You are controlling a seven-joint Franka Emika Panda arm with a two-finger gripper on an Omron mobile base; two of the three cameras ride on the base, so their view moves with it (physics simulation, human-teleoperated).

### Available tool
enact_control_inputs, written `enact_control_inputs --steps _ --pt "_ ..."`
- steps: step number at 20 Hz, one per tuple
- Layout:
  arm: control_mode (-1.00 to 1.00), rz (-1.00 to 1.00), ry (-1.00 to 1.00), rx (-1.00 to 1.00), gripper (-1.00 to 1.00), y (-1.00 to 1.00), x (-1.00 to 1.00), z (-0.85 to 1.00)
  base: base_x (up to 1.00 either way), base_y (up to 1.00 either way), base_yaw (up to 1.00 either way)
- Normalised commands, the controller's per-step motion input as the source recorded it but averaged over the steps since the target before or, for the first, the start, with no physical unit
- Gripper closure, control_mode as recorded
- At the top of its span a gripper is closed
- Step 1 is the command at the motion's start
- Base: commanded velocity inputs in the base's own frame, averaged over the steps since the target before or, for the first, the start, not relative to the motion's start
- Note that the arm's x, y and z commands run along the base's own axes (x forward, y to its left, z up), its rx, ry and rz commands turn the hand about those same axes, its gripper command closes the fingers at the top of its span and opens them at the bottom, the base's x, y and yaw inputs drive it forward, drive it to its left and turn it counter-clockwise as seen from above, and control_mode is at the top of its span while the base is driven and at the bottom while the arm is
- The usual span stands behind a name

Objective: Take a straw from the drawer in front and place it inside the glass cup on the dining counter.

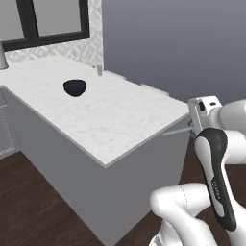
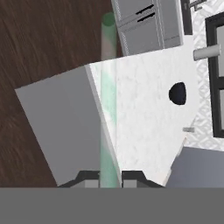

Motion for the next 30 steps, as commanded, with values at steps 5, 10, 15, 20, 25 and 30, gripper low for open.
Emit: enact_control_inputs --steps 5,10,15,20,25,30 --pt "1.00 0.00 0.00 0.00 1.00 0.00 0.00 0.00 0.77 -1.00 0.00" --pt "1.00 0.00 0.00 0.00 1.00 0.00 0.00 0.00 0.70 -1.00 0.00" --pt "1.00 0.00 0.00 0.00 1.00 0.00 0.00 0.00 0.69 -1.00 0.04" --pt "1.00 0.00 0.00 0.00 1.00 0.00 0.00 0.00 0.57 -1.00 0.11" --pt "1.00 0.00 0.00 0.00 1.00 0.00 0.00 0.00 0.61 -1.00 0.17" --pt "1.00 0.00 0.00 0.00 1.00 0.00 0.00 0.00 0.72 -0.98 0.27"
